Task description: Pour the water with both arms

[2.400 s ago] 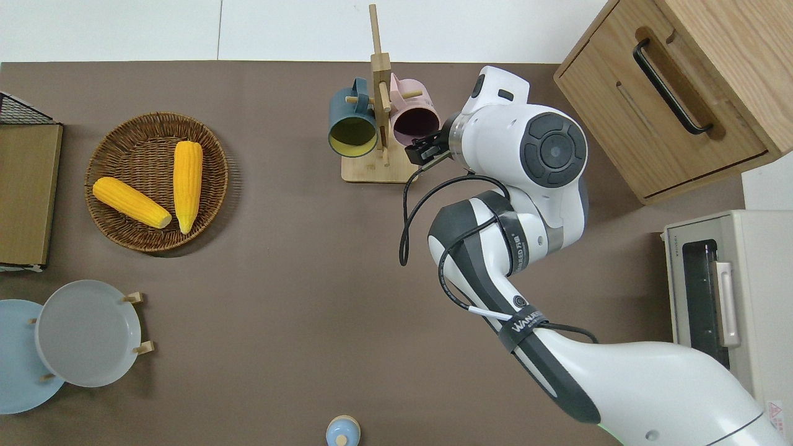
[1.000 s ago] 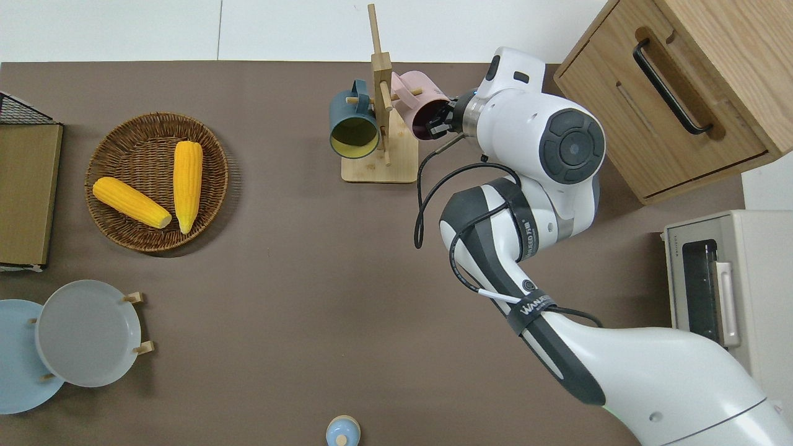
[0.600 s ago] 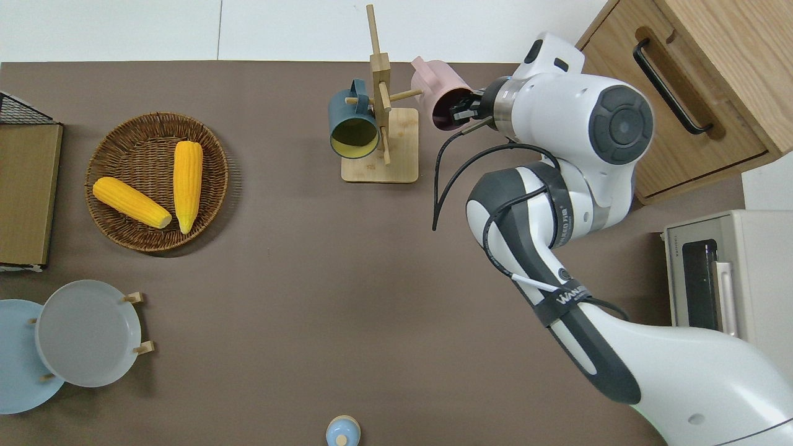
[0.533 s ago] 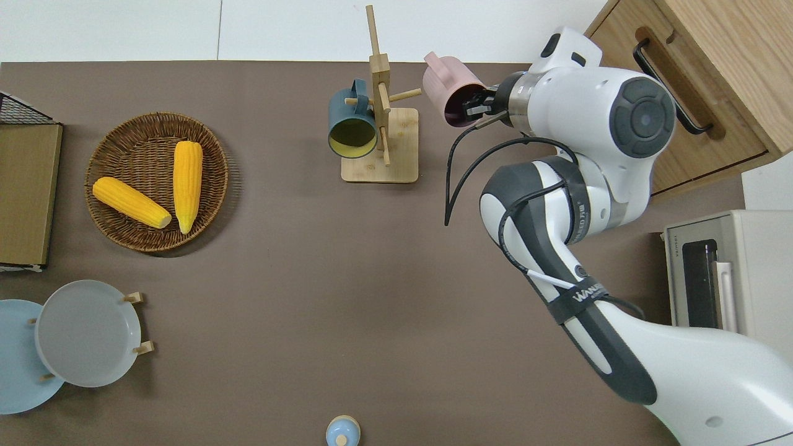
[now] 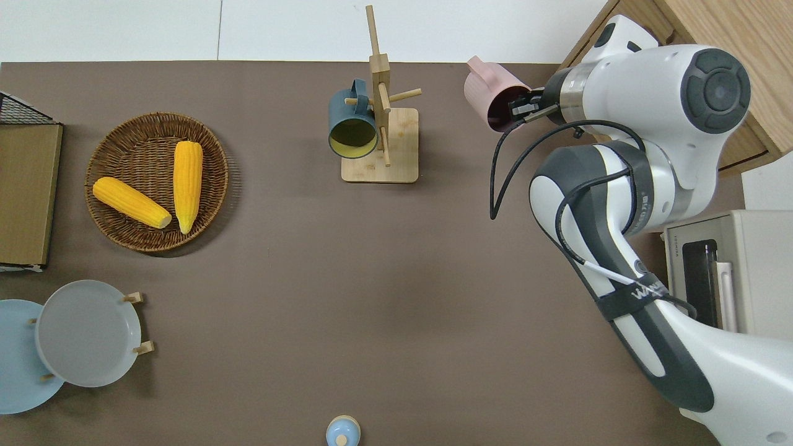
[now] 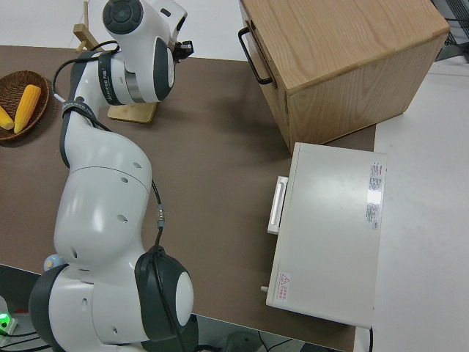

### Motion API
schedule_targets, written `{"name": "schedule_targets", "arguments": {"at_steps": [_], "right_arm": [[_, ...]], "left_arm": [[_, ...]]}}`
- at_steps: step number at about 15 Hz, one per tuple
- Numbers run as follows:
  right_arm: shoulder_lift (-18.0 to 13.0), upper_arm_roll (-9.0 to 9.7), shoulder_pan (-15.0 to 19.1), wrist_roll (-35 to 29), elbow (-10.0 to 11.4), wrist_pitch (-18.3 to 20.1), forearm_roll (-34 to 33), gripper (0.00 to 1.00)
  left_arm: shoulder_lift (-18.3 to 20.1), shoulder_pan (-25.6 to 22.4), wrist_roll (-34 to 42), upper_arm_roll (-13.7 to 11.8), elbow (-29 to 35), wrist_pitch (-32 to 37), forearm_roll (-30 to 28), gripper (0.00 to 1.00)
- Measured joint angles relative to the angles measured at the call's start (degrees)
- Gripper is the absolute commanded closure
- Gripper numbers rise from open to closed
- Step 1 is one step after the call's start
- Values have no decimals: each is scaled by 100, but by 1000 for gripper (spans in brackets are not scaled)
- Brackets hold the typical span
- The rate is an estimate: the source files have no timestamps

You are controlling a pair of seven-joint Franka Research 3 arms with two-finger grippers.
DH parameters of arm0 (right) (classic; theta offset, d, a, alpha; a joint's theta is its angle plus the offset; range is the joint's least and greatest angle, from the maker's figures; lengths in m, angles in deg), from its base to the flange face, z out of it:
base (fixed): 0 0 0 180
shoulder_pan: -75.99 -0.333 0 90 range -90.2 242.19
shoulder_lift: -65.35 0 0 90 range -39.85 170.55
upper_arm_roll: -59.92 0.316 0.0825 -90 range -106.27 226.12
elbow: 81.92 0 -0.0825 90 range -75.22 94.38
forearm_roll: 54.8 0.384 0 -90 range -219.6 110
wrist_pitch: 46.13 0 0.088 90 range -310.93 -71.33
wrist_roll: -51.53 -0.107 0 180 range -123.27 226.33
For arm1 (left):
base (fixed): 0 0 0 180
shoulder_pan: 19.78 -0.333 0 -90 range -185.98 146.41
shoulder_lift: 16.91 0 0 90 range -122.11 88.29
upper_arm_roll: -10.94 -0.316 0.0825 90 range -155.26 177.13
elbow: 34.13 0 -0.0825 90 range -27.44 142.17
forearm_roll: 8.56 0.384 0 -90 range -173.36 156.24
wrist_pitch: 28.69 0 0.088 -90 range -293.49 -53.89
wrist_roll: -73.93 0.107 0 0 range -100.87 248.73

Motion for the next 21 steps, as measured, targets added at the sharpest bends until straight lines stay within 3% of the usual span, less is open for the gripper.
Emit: {"name": "schedule_targets", "arguments": {"at_steps": [6,9,12,16,19,21], "right_arm": [[-212,16,-7,126,4,1833,-88,1000],[-307,60,-82,-24,83,2501,-95,1000],[-329,95,-393,-845,267,2662,-84,1000],[-284,141,-1222,-2503,494,2630,227,1000],[-134,142,-1759,-3631,511,2259,675,1000],[39,145,-2129,-4350,515,1897,729,1000]], "left_arm": [[363,173,-980,29,-319,589,759,967],[760,441,-1623,41,-324,923,1309,967],[1066,612,-2041,44,-273,1307,1756,967],[1607,835,-2327,45,339,1421,2124,967],[2263,1218,-2994,102,1139,1441,2852,967],[2717,1318,-3568,422,1721,1443,3311,969]]}}
